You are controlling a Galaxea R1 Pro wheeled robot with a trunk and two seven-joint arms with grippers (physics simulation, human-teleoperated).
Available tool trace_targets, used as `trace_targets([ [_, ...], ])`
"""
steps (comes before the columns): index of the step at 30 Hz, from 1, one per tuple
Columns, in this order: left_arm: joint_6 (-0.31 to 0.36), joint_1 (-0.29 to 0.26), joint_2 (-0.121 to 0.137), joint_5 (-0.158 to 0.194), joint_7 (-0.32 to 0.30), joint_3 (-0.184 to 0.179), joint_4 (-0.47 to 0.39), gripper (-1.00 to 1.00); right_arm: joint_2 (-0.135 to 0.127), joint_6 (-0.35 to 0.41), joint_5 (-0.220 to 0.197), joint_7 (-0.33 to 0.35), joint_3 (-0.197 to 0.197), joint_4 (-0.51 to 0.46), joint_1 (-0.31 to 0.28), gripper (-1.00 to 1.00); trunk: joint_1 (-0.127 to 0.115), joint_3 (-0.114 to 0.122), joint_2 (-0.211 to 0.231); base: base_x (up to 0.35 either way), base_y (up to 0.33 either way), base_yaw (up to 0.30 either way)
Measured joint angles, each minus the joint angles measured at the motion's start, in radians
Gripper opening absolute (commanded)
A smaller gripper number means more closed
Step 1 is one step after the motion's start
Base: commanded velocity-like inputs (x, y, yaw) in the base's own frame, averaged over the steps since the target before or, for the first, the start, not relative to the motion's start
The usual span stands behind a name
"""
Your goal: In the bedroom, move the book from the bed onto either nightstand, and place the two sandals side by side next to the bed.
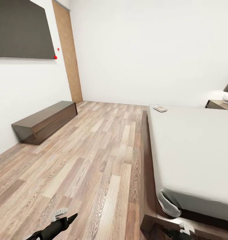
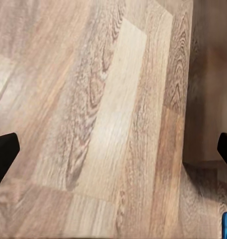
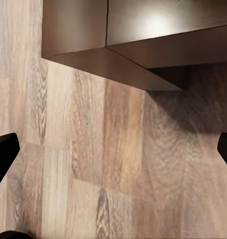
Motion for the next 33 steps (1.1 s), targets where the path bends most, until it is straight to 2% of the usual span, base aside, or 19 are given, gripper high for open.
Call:
trace_targets([
  [33, 0.000, 0.001, -0.001, 0.000, 0.002, 0.000, 0.004, 1.00, 0.001, 0.000, 0.002, -0.001, 0.001, 0.001, 0.000, 1.00, 0.000, 0.000, 0.000, 0.000, 0.000, 0.292],
])
